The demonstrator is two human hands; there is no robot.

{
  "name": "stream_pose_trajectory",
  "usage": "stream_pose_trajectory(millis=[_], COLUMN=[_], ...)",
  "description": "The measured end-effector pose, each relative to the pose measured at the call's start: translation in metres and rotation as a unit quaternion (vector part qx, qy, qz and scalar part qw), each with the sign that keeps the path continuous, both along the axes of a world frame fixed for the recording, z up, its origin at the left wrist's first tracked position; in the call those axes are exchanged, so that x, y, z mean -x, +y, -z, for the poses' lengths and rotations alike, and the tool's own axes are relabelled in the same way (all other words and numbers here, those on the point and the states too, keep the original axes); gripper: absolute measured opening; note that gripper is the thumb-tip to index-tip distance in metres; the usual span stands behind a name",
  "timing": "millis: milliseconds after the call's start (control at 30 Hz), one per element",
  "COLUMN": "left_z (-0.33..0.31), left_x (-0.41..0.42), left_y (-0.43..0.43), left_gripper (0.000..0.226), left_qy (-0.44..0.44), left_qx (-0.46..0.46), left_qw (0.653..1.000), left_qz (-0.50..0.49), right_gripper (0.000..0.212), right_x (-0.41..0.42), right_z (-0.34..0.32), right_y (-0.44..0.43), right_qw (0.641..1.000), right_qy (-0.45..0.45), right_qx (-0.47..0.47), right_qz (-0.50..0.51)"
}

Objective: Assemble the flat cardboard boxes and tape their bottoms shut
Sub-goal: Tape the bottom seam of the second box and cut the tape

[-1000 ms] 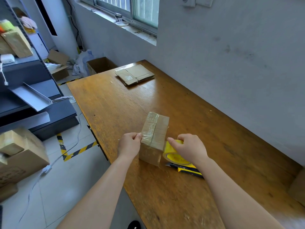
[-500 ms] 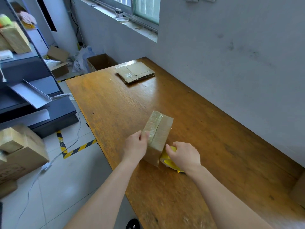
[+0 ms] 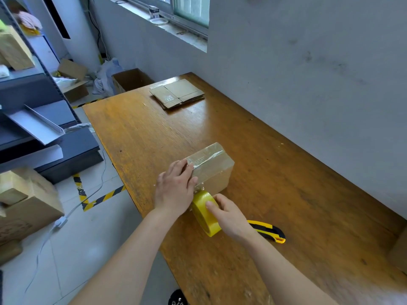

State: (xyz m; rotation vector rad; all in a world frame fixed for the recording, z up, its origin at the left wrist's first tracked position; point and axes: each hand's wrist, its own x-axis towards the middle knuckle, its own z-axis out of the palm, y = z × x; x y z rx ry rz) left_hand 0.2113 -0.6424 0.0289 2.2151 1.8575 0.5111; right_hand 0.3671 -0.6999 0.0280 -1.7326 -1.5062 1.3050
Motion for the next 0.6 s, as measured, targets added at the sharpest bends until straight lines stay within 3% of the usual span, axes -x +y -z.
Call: stream_pose_trajectory(millis=[133, 367, 600], left_z=[-0.002, -0.004, -0.004], left_x=[0.006, 0.008, 0.004], left_y=[0.008, 0.009, 0.004], left_gripper=[0.047, 0.048, 0.072], left_qy=[0.000, -0.041, 0.033], left_qx=[0.018, 0.040, 0.015], left_qw=[1.000, 0.998, 0.999], left_qz=[0.005, 0.011, 0.021], right_gripper=[0.027, 0.035, 0.043], right_x=[0.009, 0.031, 0.031], right_z=[0.009, 0.024, 0.022], right_y=[0.003, 0.033, 0.029], right_qw=[0.999, 0.981, 0.985], right_qy=[-0.049, -0.180, -0.148], right_qx=[-0.017, 0.061, 0.065], right_qz=[0.012, 0.048, 0.065])
